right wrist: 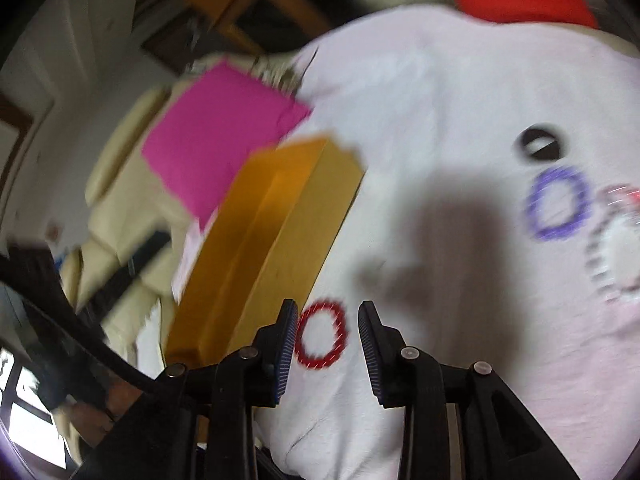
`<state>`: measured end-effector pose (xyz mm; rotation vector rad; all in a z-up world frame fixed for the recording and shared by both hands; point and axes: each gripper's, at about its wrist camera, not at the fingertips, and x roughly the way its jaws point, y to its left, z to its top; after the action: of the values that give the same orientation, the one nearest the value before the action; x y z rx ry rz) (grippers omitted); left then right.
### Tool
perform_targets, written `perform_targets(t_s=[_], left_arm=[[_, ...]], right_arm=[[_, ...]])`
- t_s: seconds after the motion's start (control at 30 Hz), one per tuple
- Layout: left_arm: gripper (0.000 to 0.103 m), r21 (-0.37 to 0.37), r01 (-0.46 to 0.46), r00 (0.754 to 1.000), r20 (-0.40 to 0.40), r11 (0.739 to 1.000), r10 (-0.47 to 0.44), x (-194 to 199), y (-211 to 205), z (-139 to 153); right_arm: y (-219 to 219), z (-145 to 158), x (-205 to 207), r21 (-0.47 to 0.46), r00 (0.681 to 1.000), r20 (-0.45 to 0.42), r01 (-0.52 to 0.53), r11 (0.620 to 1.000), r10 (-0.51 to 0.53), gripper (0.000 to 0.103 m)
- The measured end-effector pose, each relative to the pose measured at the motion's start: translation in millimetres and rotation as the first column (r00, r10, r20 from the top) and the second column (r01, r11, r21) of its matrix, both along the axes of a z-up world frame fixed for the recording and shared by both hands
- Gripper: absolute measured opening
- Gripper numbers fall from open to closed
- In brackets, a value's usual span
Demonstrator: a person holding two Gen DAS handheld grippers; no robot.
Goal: Organize jewelry
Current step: 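Carry the red bracelet into the orange box and open the left tool, then release the gold watch into the orange box with the right tool, then withdraw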
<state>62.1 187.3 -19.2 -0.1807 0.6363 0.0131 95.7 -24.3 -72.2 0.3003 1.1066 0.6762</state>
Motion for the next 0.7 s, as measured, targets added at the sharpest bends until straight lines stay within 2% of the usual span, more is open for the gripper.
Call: perform_targets(t_s=[0.07, 0.13, 0.2, 0.27, 0.33, 0.43, 0.53, 0.63, 0.7], left_arm=[[0.018, 0.020, -0.037, 0.999, -0.014, 0.999, 0.037, 3.5, 7.5, -4.9], [0.018, 0.000, -0.050, 0.998, -0.031, 0.999, 0.050, 5.2, 15.9, -8.4], [0.018, -0.006, -0.059, 0.997, -0.041, 0.998, 0.059, 5.2, 23.3, -10.7], [0.018, -0.006, -0.066, 0.996, -0.052, 0.998, 0.066, 8.1, 28.2, -12.4], [0.018, -0.009, -0.075, 0.995, -0.067, 0.997, 0.075, 7.8, 30.1, -14.7], [0.018, -0.022, -0.086, 0.994, -0.068, 0.996, 0.085, 5.9, 34.7, -15.7], [0.018, -0.023, -0.124, 0.991, -0.060, 0.992, 0.122, 1.8, 41.2, -13.3], [0.018, -0.039, -0.189, 0.982, -0.036, 0.981, 0.188, -4.4, 53.4, -8.2], [0.018, -0.023, -0.246, 0.969, -0.004, 0.969, 0.246, -10.6, 60.1, -2.6]], right_arm=[[19.8, -9.4, 1.0, -0.083, 1.000, 0.023, -0.012, 0.996, 0.014, 0.035], [30.8, -17.5, 4.6, -0.164, 0.999, 0.045, 0.000, 0.987, 0.008, 0.035], [40.3, -28.6, 7.0, -0.209, 0.999, 0.030, -0.029, 0.978, 0.036, 0.035], [45.8, -32.2, 1.4, -0.252, 0.995, 0.081, -0.035, 0.967, 0.057, 0.034], [55.6, -30.8, -5.2, -0.345, 0.984, 0.147, -0.045, 0.938, 0.101, 0.010], [55.5, -25.1, -12.1, -0.395, 0.976, 0.190, -0.028, 0.918, 0.111, 0.010], [41.8, 1.7, -21.6, -0.368, 0.963, 0.258, 0.022, 0.929, 0.080, 0.010], [30.3, 43.9, -30.7, -0.286, 0.944, 0.327, 0.055, 0.957, 0.043, 0.010], [31.6, 68.6, -36.4, -0.220, 0.929, 0.368, 0.058, 0.974, 0.028, 0.010]])
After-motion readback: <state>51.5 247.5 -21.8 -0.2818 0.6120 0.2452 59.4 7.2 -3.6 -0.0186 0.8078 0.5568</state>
